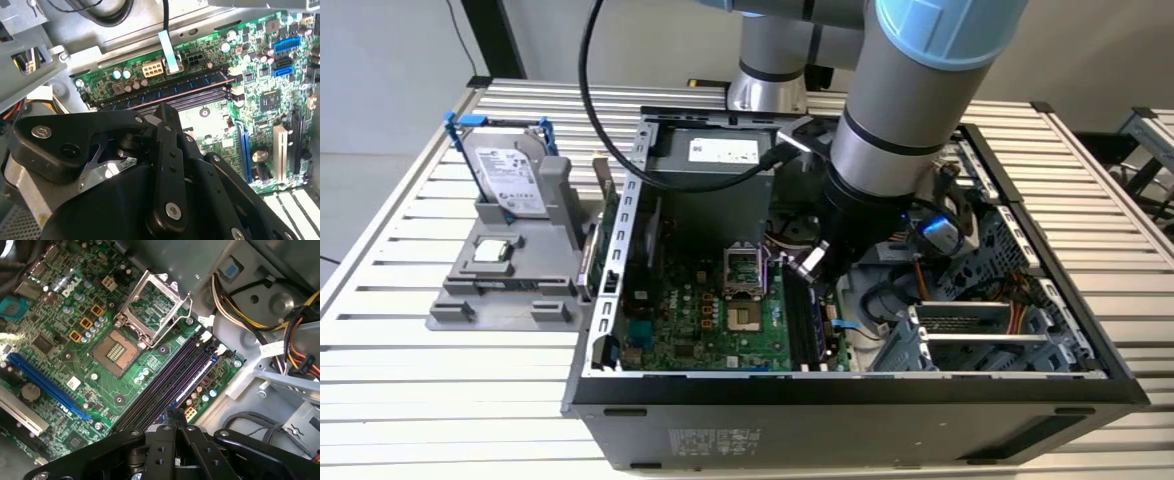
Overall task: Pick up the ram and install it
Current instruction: 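Press down the ram until it locks into place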
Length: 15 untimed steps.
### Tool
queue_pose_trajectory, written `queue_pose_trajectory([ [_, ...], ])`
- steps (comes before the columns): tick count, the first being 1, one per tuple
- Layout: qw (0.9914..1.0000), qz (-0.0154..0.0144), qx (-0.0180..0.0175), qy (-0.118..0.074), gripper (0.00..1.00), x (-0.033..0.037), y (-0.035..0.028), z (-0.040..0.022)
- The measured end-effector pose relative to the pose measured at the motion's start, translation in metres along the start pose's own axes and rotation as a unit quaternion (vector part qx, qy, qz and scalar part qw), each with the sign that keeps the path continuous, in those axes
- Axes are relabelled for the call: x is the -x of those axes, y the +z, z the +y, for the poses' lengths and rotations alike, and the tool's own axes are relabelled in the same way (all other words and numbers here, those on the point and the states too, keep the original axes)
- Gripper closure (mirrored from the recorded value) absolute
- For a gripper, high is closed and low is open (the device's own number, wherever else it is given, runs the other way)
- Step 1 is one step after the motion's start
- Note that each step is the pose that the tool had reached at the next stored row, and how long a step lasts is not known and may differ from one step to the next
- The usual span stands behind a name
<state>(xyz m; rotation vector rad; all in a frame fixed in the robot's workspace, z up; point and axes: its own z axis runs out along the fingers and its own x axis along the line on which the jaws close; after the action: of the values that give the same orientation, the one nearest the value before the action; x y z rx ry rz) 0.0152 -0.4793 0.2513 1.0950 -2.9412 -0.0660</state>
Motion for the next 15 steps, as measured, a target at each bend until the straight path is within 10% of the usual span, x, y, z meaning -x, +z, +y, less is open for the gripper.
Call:
queue_pose_trajectory([
  [15, 0.99659, -0.0005, 0.0009, -0.083, 1.00, 0.0001, 0.0001, 0.0000],
])
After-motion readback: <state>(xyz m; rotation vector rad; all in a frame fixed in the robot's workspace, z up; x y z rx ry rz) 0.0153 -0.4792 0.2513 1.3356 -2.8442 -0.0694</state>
